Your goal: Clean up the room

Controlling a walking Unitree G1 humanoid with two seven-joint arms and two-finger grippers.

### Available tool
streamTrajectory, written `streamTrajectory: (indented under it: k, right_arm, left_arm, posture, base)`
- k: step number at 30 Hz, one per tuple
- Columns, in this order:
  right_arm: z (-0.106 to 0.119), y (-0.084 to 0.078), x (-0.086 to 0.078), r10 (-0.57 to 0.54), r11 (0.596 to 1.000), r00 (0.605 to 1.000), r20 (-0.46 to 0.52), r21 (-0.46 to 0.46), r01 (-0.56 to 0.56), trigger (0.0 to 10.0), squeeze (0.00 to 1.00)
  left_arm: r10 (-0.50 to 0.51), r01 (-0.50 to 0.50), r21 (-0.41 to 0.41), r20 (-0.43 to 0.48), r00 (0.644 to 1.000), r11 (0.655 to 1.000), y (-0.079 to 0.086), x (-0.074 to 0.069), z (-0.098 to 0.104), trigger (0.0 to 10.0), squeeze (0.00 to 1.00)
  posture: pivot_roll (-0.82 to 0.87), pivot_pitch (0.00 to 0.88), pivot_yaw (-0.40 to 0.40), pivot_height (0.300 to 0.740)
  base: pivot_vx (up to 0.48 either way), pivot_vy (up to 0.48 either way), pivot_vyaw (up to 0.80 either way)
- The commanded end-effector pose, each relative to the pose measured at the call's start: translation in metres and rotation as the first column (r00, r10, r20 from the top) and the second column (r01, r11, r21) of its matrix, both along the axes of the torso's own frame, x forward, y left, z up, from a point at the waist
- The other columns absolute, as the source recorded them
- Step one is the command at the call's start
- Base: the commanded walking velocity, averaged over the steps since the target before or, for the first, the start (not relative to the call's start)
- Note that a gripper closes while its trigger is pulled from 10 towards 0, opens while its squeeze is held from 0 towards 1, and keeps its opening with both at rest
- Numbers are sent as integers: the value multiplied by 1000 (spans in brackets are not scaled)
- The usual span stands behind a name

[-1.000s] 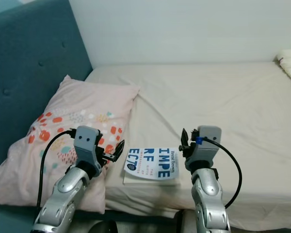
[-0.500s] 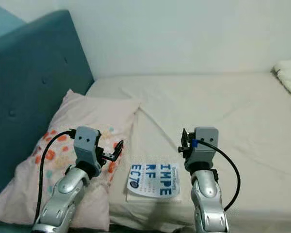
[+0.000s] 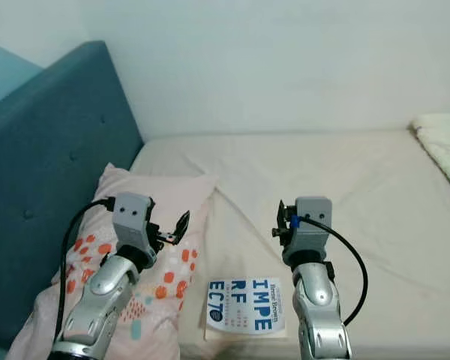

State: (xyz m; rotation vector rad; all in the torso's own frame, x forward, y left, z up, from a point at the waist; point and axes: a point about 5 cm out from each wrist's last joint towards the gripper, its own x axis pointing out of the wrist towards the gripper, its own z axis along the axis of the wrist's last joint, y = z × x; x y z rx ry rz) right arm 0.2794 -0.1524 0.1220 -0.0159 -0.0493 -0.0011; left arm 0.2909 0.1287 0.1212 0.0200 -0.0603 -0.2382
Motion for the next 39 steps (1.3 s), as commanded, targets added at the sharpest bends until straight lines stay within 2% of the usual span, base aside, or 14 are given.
streamTrajectory:
  k: [1, 11, 22, 39]
  right_arm:
    - [-7, 2, -2, -8, 1000, 999, -38, -5, 8, 10000, 0]
    - [-5, 0, -2, -12, 1000, 1000, -23, -5, 12, 10000, 0]
    - [-6, 1, -1, -2, 1000, 999, -33, -18, 2, 10000, 0]
    - [-11, 1, -2, 4, 1000, 997, -74, -10, -5, 10000, 0]
  left_arm:
    - [-2, 2, 7, -36, 999, 1000, 3, 0, -7, 10000, 0]
    - [10, -11, -28, -42, 999, 1000, 2, 1, -7, 10000, 0]
    - [7, -8, -30, -29, 1000, 1000, 0, 0, -4, 10000, 0]
    - [-2, -1, -47, -52, 999, 999, -5, -2, -6, 10000, 0]
  posture:
    - [-19, 30, 36, 732]
    - [-24, 37, 42, 732]
    - [-23, 41, 38, 732]
    - [-24, 45, 38, 732]
  base:
    - [0, 0, 0]
    - [0, 0, 0]
    - [0, 0, 0]
    - [0, -425, 0]
